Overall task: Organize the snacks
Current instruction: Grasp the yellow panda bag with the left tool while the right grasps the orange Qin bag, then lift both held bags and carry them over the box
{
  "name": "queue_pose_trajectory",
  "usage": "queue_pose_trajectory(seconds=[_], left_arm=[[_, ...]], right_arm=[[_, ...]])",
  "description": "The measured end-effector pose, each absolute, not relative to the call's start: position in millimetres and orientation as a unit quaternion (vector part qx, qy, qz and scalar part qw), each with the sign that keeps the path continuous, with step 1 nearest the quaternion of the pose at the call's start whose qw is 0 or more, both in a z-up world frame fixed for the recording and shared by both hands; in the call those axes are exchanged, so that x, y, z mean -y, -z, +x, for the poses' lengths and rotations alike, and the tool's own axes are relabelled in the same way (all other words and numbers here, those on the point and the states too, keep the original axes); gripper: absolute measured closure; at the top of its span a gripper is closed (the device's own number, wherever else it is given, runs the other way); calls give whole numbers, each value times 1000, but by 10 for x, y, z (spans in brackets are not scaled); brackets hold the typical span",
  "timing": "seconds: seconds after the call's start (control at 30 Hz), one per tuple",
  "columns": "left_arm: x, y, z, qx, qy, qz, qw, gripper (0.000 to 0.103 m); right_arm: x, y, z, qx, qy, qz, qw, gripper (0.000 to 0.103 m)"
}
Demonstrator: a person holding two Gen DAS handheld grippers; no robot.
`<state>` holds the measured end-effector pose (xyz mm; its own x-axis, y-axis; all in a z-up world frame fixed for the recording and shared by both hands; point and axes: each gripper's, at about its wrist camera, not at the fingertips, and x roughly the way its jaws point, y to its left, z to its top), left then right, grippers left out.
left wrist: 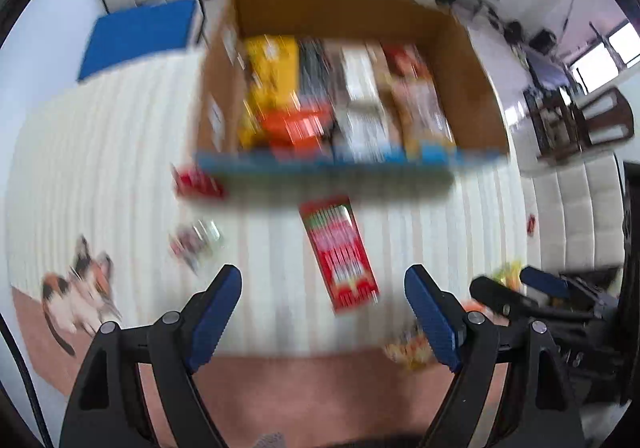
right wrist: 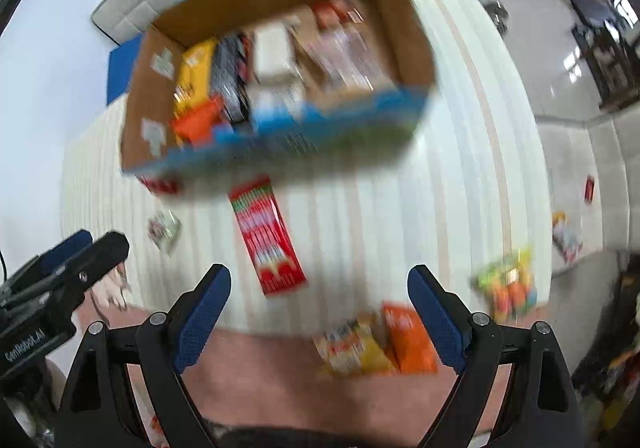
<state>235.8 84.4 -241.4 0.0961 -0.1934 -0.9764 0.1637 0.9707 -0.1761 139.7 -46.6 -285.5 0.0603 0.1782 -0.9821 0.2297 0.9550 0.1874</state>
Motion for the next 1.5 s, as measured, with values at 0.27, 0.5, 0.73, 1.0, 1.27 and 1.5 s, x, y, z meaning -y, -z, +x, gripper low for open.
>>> queue_pose_trajectory(seconds=[0.27, 0.5, 0.73, 1.0, 1.27, 1.5], left_arm=[[-383, 3207, 1814, -750, 130, -27, 648, 20], [-216, 3594, 1709, -793, 122, -62, 594, 20], [-87, 3714, 1750, -809, 102, -64, 575, 20], [157, 3804, 1542, -820, 110, -25, 562, 20], [402, 3679, 1326, -806, 132, 9, 576, 20], [553, 3816, 1204, -808, 130, 19, 574, 20]], right_arm=[[1047, 3545, 623, -727, 66, 218, 648, 12], [1265, 4141, 419, -746, 66, 281, 600, 22], [1235, 4313, 327, -754, 41, 301, 583, 47], [1314, 4266, 198, -758, 40, 292, 582, 50], [1495, 4217, -26, -759, 59, 271, 589, 50], [1650, 4185, -181, -754, 69, 277, 592, 49]])
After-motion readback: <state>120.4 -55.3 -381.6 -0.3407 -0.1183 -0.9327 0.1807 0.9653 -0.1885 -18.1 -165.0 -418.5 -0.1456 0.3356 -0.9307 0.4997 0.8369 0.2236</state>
